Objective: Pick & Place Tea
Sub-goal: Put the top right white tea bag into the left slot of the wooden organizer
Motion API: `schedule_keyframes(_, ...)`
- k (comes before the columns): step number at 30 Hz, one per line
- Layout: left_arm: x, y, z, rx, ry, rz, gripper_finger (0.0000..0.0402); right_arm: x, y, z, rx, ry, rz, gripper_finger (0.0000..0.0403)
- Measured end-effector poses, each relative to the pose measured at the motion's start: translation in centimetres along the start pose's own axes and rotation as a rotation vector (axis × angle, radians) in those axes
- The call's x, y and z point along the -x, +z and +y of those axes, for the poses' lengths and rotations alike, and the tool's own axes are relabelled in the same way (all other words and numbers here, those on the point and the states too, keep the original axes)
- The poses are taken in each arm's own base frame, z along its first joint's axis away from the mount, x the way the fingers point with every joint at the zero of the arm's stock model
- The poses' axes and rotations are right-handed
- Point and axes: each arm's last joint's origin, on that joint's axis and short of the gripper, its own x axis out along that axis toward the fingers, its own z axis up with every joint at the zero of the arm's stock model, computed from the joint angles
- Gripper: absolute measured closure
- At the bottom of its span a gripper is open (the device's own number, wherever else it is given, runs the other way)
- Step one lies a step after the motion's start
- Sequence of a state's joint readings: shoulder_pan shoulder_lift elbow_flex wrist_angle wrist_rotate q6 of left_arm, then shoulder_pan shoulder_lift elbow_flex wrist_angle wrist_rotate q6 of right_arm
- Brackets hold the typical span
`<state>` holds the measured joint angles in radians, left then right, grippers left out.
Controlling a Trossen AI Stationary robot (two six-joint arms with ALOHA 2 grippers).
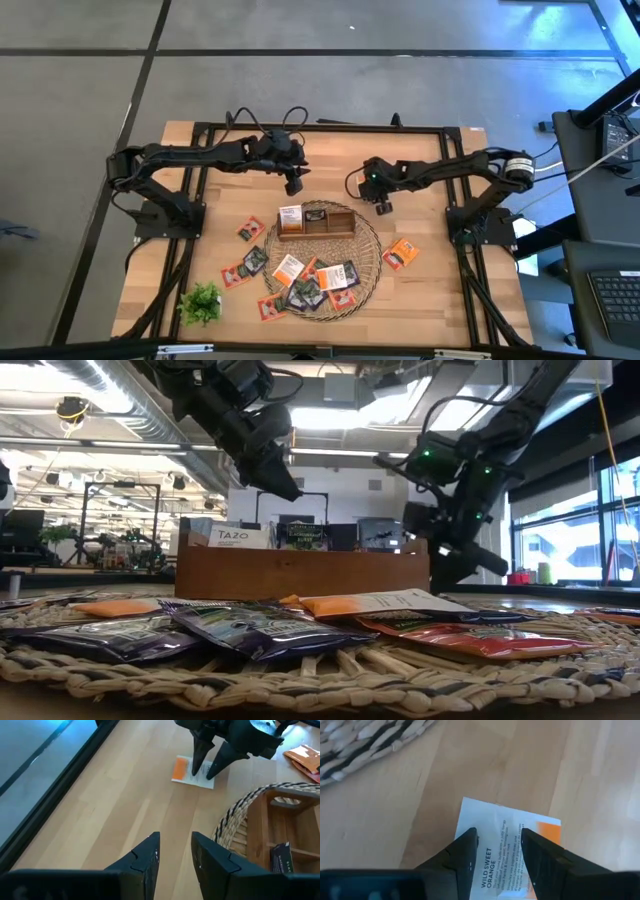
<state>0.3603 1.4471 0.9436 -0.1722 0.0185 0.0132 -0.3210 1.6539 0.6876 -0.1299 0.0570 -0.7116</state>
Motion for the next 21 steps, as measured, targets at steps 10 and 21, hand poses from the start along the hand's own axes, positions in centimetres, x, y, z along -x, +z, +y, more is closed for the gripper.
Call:
schedule_keyframes(10,-0.5,0.4,0.0,0.038,-0.004,-0.044,0.0297,0.4,1.3,-1.4,-0.019,0.0,-0.04,0.0243)
schedule_keyframes(21,-3.9,-1.2,-0.1,0.004,-0.086,0.039,0.0295,-1.4,1.6,-1.1,0.318,-0.002,-0.044,0.0243)
